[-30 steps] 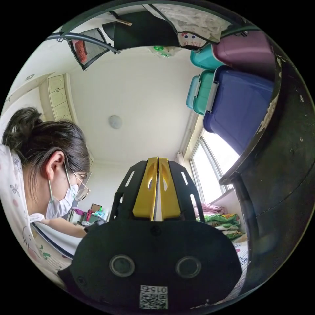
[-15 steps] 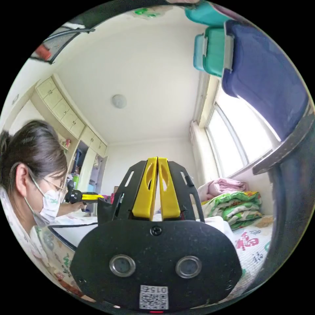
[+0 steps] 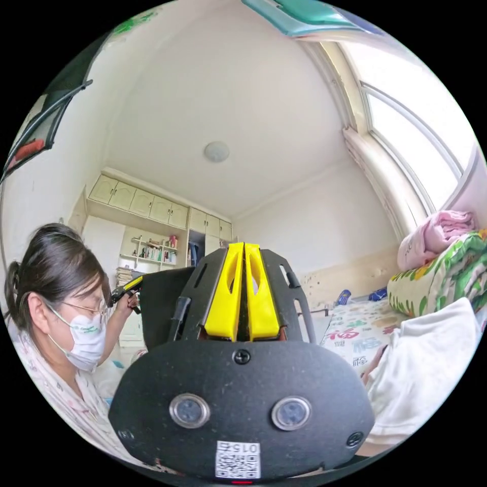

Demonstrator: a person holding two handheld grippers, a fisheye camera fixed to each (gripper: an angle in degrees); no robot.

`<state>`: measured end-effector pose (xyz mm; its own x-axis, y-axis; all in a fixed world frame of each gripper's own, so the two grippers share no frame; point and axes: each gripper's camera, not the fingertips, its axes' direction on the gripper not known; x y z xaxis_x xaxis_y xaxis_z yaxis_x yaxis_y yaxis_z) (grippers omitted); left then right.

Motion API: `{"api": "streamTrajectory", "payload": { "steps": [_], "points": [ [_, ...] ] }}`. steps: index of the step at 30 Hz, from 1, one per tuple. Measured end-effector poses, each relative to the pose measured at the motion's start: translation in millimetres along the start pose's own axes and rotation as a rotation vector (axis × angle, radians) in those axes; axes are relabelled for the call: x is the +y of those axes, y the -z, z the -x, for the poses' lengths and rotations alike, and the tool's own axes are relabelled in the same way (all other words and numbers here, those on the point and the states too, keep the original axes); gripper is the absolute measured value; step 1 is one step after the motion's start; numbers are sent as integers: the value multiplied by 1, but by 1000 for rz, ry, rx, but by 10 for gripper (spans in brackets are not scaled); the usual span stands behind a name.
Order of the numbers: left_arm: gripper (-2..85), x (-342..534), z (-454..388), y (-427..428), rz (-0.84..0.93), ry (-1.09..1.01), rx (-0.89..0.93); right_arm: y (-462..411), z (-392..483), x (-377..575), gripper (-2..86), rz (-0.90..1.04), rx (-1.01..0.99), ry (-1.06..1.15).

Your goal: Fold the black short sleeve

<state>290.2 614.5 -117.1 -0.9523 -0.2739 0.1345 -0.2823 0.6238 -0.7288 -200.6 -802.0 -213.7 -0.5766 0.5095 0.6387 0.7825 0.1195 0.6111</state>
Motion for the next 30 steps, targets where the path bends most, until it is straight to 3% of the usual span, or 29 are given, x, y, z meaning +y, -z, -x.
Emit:
{"api": "streamTrajectory", "payload": {
  "steps": [7,12,18,23,26,30],
  "points": [
    [4,120,11,-64,321,7,116,-160,-64,72,-4,268,112,-91],
    [5,279,-4,-183,636,63,164,-320,-134,172,-6,580,246,-43],
    [7,398,-38,-300,853,28,180,-445,-178,245,-7,861,388,81],
    [12,450,-57,-350,905,89,223,-476,-204,273,-8,963,423,89],
    [15,460,-62,-351,880,100,185,-455,-214,252,-8,863,441,61],
    [18,473,-33,-345,778,275,185,-404,-222,210,2,779,319,-12]
  ]
}}
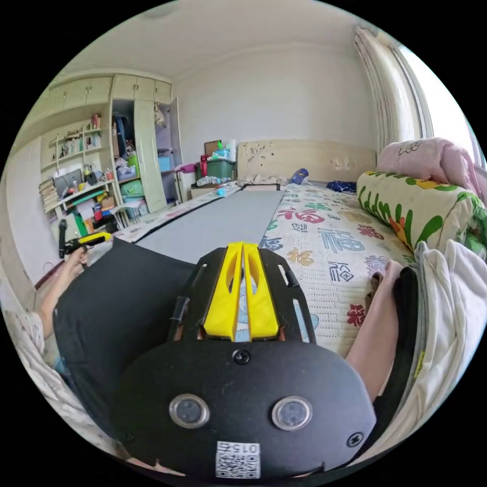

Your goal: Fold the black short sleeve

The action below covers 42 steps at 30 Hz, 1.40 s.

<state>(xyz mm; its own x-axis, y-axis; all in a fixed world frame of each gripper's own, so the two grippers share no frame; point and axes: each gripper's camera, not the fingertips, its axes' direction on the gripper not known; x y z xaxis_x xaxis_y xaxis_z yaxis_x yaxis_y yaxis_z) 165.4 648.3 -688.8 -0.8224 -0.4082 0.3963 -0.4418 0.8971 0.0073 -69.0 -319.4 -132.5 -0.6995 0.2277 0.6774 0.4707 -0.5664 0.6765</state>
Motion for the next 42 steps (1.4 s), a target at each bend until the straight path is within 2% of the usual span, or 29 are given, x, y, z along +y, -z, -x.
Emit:
{"api": "streamTrajectory", "payload": {
  "steps": [4,7,9,12,15,17,22,25,32,38,42],
  "points": [
    [20,0,16,8,-68,91,2,64,0,20,38,-40,-138,42],
    [23,-8,-24,38,-60,-32,-12,119,18,72,53,-7,-208,154],
    [27,-10,-86,75,-97,-218,104,153,40,125,66,65,-210,301],
    [36,-19,-168,115,-140,-392,285,184,56,181,85,112,-199,390],
    [57,-35,-236,128,-161,-500,518,207,43,217,88,49,-316,335],
    [67,-45,-271,124,-129,-553,594,211,33,228,88,50,-315,332],
    [76,-60,-336,99,-21,-639,609,200,23,243,86,112,-262,360],
    [77,-69,-362,82,40,-657,606,189,26,251,45,145,-248,390],
    [80,-99,-410,82,91,-716,566,212,10,250,8,51,-157,383],
    [74,-131,-434,90,73,-719,502,224,-14,224,4,12,-238,320],
    [30,-141,-438,79,104,-681,524,248,-56,238,-3,-51,-320,211]
  ]
}}
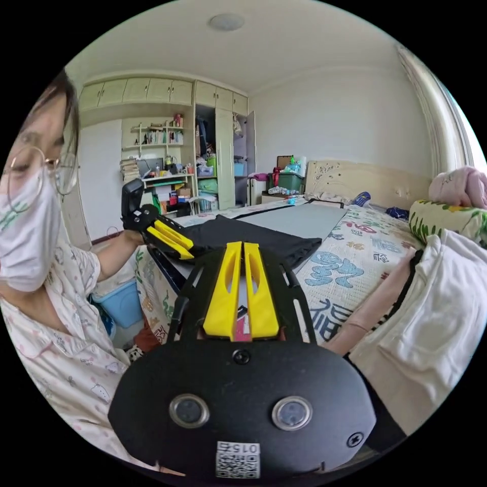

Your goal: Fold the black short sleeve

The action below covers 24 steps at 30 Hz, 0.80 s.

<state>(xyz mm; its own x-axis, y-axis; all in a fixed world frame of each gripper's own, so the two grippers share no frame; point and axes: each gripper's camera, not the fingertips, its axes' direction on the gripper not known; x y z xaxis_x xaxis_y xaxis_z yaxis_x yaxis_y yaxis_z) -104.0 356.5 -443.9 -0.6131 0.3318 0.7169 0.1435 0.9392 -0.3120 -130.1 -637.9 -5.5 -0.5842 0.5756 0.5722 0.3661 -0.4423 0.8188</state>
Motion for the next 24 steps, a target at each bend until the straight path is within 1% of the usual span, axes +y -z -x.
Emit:
{"api": "streamTrajectory", "payload": {
  "steps": [2,5,6,7,9,12,14,16,18,19,22,24],
  "points": [
    [20,1,-1,5,-23,-3,21,18,-12,19,-1,-21,28,-44],
    [19,2,-6,14,-24,-10,1,36,-15,54,14,-9,99,-13],
    [25,3,-8,16,-18,-14,-6,36,-11,65,36,10,96,6],
    [28,3,-8,17,-13,-14,-7,35,-9,70,47,27,85,19],
    [45,5,-12,23,7,-16,-4,20,5,81,91,135,-2,84],
    [60,15,-17,38,19,-10,-25,-5,30,92,104,257,-73,209],
    [64,27,-19,52,23,14,-47,-16,38,97,89,280,-56,249],
    [66,44,-20,71,24,58,-81,-17,37,100,58,260,-9,237],
    [68,75,-22,99,31,148,-152,-12,25,103,19,225,-55,170],
    [68,84,-22,107,30,177,-174,-10,23,104,13,214,-71,156],
    [69,137,-25,139,29,346,-276,-4,17,111,-3,186,-69,115],
    [69,183,-25,155,29,519,-345,-3,24,116,-7,205,-15,127]
  ]
}}
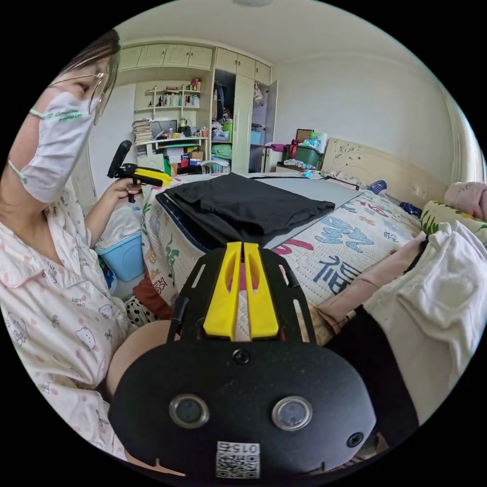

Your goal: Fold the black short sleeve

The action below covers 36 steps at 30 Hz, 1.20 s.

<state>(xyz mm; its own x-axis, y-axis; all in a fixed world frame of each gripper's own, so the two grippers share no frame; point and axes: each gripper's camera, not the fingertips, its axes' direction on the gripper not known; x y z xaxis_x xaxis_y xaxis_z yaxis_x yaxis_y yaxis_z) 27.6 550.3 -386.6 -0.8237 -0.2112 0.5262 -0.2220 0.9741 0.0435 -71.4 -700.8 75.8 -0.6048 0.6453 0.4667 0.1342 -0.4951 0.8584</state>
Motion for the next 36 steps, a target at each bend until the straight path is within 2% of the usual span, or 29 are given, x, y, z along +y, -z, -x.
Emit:
{"api": "streamTrajectory", "payload": {
  "steps": [3,6,13,16,19,21,24,27,30,33,36],
  "points": [
    [69,42,19,0,23,130,-10,7,10,6,-9,26,77,-2],
    [72,64,19,0,11,158,2,12,17,15,-8,62,116,-30],
    [70,70,3,1,11,89,34,1,61,24,24,120,148,14],
    [68,60,1,9,-12,73,30,15,73,17,61,71,155,25],
    [67,36,-15,27,-119,-44,41,27,81,-4,66,-14,87,59],
    [70,3,-38,23,-163,-223,151,12,93,-31,79,-5,18,136],
    [76,-42,-72,-5,-127,-450,241,-27,118,-65,93,93,-64,269],
    [82,-79,-94,-46,-17,-567,258,-68,147,-89,93,229,-129,387],
    [81,-100,-103,-78,61,-616,286,-101,169,-105,70,340,-103,425],
    [69,-113,-107,-100,105,-625,320,-113,181,-121,11,352,-84,410],
    [37,-121,-107,-111,112,-621,331,-114,182,-145,-6,320,-91,343]
  ]
}}
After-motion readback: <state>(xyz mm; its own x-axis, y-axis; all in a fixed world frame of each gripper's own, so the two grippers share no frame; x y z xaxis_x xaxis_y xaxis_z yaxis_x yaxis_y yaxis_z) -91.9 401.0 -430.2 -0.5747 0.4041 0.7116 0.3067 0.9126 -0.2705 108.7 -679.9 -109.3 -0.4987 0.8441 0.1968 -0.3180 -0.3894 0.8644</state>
